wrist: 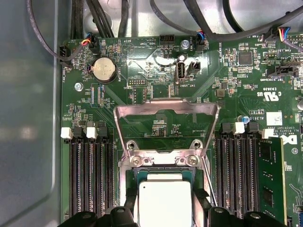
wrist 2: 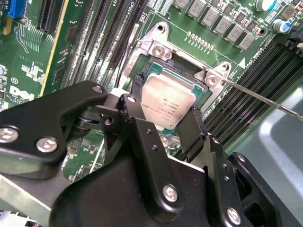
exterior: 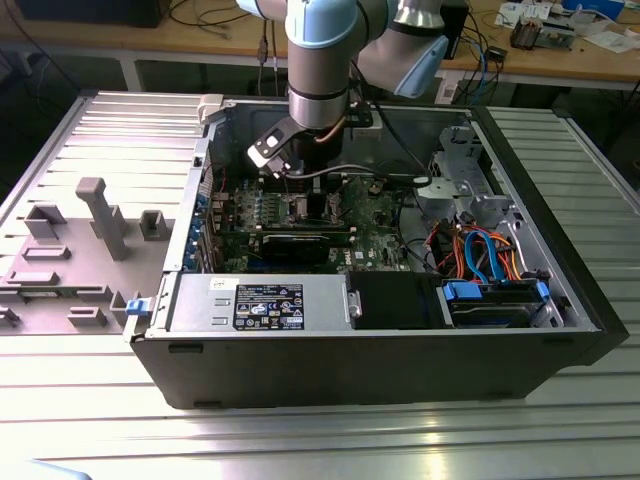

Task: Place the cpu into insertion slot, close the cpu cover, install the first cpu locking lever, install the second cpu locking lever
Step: 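Place the cpu into insertion slot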

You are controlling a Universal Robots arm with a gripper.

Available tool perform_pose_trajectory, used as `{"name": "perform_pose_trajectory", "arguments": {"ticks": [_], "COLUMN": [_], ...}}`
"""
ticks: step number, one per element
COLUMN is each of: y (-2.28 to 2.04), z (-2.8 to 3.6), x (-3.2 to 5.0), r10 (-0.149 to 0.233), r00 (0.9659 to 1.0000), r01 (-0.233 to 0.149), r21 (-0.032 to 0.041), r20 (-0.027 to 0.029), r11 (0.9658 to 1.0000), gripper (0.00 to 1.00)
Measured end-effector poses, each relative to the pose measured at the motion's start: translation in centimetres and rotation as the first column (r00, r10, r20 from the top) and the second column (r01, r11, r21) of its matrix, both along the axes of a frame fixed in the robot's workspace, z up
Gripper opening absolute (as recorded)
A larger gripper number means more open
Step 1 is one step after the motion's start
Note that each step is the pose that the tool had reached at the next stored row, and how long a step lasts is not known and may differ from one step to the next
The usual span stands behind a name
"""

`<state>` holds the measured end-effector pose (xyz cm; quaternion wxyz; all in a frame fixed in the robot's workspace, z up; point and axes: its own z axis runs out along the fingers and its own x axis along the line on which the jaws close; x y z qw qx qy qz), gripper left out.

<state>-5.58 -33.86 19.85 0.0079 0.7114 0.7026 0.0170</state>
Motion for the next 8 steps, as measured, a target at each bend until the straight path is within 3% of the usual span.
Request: {"name": "perform_pose_trajectory", "arguments": {"ticks": [4,6,8], "y": [0.02,0.00,0.00], "z": [-0.03,-0.01,0.00], "x": [0.02,0.01,0.01], "r10": [0.000,0.000,0.000], "r00": [1.0000,1.0000,1.0000], "r01": [0.000,0.000,0.000], "r21": [0.0011,0.0001,0.0001], "r20": [0.0007,-0.0001,-0.0001], "r11": [1.0000,1.0000,1.0000], "gripper": [0.54,0.62,0.62]}}
